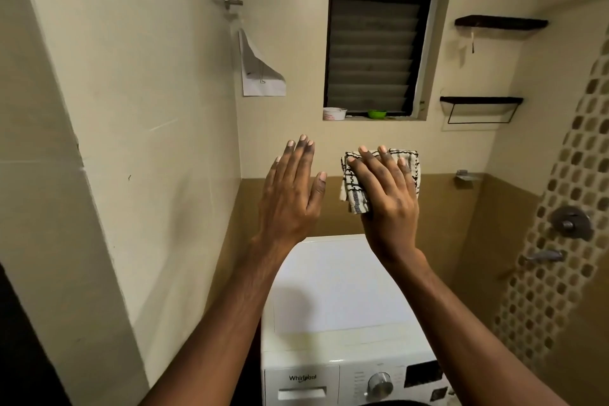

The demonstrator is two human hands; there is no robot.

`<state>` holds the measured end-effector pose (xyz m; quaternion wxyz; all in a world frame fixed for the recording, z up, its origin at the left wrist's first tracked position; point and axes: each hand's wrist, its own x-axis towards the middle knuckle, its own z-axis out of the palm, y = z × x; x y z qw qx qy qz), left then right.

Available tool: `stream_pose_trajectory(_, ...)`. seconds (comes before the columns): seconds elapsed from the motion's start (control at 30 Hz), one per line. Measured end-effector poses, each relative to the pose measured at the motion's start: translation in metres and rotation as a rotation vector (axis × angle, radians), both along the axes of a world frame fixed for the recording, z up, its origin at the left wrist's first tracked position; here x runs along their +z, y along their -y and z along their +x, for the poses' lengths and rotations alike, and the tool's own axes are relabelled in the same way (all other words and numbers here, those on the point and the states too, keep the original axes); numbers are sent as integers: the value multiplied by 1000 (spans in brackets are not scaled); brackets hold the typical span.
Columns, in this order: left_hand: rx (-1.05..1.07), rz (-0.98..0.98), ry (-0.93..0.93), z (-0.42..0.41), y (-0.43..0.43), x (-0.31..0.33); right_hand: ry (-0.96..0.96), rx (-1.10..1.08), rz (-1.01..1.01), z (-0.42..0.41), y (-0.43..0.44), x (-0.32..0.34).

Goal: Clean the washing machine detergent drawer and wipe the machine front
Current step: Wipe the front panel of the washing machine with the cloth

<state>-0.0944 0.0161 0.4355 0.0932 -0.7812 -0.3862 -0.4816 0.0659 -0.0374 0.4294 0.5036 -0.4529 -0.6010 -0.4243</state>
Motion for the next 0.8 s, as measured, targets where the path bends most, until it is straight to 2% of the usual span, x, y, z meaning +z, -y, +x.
stream_pose_trajectory(0.43, -154, 26, -4, 26, 37, 2, -45, -58, 6, 17, 52, -4)
stream_pose_trajectory(0.8, -313, 33, -14, 110, 66, 4, -49, -193, 32, 96, 99, -8)
